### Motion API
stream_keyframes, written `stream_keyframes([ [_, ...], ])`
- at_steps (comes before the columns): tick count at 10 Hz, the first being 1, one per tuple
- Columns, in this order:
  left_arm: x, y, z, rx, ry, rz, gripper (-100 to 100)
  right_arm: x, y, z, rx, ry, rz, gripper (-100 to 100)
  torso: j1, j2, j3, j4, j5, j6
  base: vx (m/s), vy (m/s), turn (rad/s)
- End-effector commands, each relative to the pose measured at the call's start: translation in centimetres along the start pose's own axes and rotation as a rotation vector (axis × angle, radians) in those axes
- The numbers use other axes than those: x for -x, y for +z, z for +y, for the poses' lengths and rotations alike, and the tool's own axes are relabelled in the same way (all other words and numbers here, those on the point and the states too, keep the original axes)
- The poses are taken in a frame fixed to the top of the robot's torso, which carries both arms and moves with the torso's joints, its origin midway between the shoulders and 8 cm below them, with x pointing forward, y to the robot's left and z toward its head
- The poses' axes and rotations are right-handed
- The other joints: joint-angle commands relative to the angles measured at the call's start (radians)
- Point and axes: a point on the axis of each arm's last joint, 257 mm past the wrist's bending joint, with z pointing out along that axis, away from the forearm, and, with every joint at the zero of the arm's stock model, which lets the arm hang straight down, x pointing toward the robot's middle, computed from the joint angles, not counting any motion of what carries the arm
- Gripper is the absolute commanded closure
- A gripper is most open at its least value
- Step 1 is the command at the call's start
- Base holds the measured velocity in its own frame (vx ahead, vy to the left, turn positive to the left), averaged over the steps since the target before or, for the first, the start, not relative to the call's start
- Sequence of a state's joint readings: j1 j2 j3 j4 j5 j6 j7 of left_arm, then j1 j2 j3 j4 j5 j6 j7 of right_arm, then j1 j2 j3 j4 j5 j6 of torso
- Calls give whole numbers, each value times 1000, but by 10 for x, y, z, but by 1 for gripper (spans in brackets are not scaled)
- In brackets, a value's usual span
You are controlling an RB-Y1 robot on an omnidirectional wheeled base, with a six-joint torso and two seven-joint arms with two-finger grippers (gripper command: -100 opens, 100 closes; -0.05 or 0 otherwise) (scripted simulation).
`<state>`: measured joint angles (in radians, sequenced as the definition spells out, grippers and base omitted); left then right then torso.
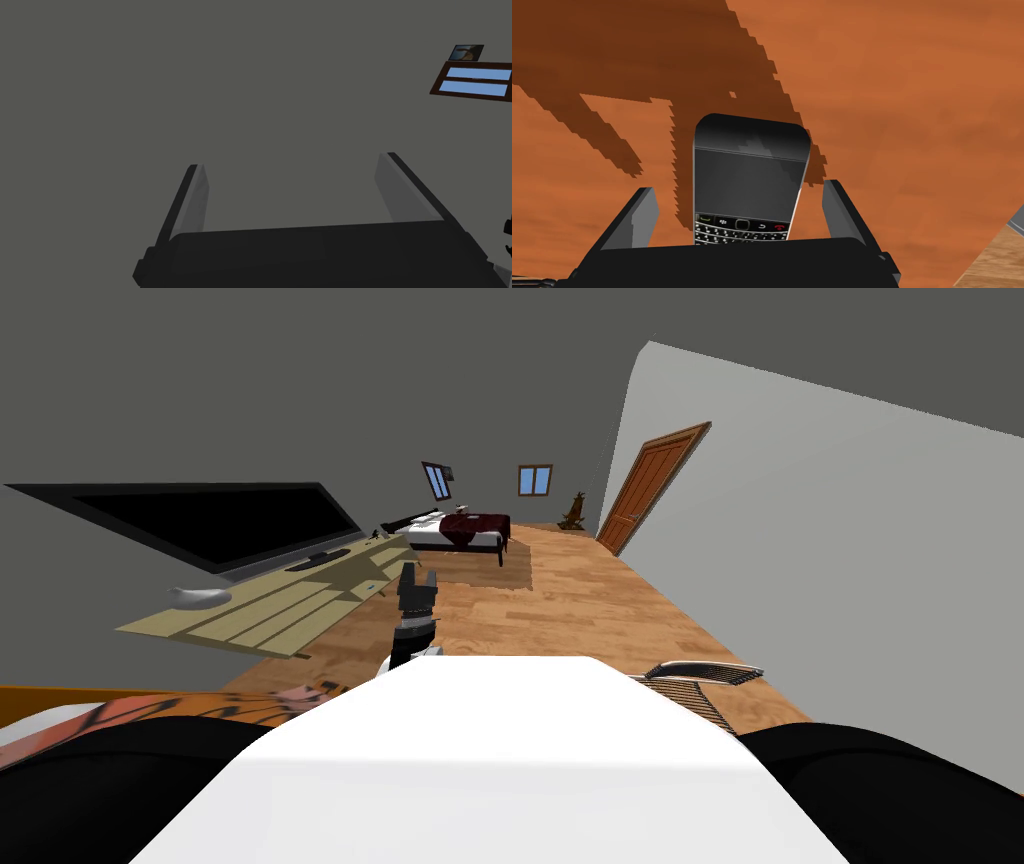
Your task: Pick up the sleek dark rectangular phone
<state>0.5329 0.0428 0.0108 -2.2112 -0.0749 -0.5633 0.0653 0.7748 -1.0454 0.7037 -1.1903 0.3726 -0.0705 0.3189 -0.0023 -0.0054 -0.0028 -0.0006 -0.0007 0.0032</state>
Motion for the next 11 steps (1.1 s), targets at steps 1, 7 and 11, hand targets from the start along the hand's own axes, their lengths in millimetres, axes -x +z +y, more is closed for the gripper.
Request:
stream_keyframes([
  [1, 0, 0, 0, 0, 0, 0, 0, 0, 0, 0, 0, 0, 0, 100, 0, 0, 0, 0, 0, 0, 0, 0, 0],
  [7, 0, 0, 0, 0, 0, 0, 0, 0, -8, -5, 1, -6, 3, 100, 0, -1, -1, 0, 0, 0, 4, 2, -12],
  [11, 0, 0, 0, 0, 0, 0, 0, -1, -15, -9, 3, -13, 7, 0, 1, -3, -2, -1, 0, 0, 26, 16, -33],
])
